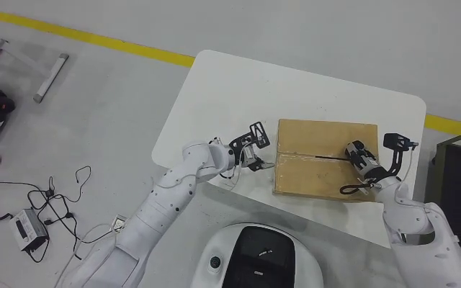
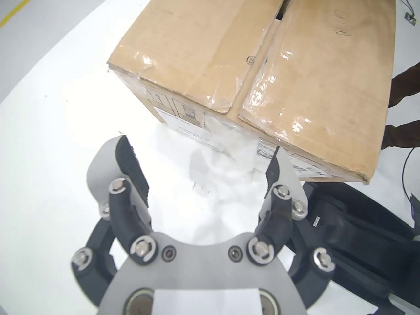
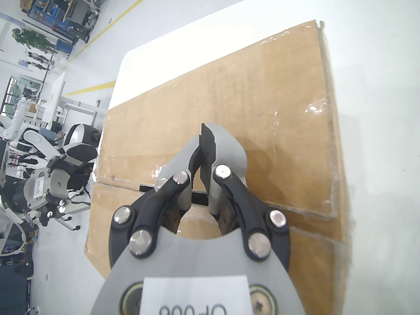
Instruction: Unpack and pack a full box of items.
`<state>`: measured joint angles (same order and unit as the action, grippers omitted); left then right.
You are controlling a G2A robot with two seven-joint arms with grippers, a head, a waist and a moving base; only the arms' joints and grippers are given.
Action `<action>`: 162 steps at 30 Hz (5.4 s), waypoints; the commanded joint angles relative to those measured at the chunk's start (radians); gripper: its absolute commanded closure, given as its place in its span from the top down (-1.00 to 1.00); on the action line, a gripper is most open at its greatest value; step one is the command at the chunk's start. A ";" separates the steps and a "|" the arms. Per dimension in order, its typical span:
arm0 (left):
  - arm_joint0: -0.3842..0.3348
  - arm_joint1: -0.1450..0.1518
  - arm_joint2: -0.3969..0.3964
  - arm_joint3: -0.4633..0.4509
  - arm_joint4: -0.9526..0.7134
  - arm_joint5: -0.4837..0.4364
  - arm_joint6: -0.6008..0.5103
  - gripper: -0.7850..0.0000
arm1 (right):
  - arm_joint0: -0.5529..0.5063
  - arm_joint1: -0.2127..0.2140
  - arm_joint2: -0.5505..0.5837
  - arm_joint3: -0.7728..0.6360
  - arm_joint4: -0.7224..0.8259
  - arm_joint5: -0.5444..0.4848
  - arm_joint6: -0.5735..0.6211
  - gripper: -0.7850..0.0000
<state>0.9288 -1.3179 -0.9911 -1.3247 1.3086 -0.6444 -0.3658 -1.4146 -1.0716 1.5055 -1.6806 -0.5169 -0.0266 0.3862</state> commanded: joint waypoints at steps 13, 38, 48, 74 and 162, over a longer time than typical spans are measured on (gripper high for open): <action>-0.024 -0.004 0.015 0.028 -0.070 -0.010 -0.056 -0.45 | 0.003 -0.004 0.006 0.002 -0.003 -0.003 0.003 -1.00; 0.002 0.014 -0.001 -0.030 -0.170 -0.066 -0.115 -0.13 | 0.012 -0.011 0.003 0.004 -0.015 0.002 0.009 -1.00; -0.021 0.010 0.026 -0.003 -0.175 -0.051 -0.108 -0.26 | 0.013 -0.014 0.001 -0.002 -0.015 0.001 0.009 -1.00; -0.021 0.021 0.033 -0.039 -0.110 -0.027 -0.064 -1.00 | 0.020 -0.021 -0.010 0.002 -0.022 -0.001 0.018 -1.00; 0.067 0.069 -0.047 -0.162 -0.018 0.000 -0.034 1.00 | 0.052 -0.053 -0.138 0.001 -0.089 -0.046 0.023 -1.00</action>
<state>0.9980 -1.2477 -1.0375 -1.5046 1.3101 -0.6506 -0.3995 -1.3616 -1.1244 1.3672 -1.6770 -0.6048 -0.0728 0.4090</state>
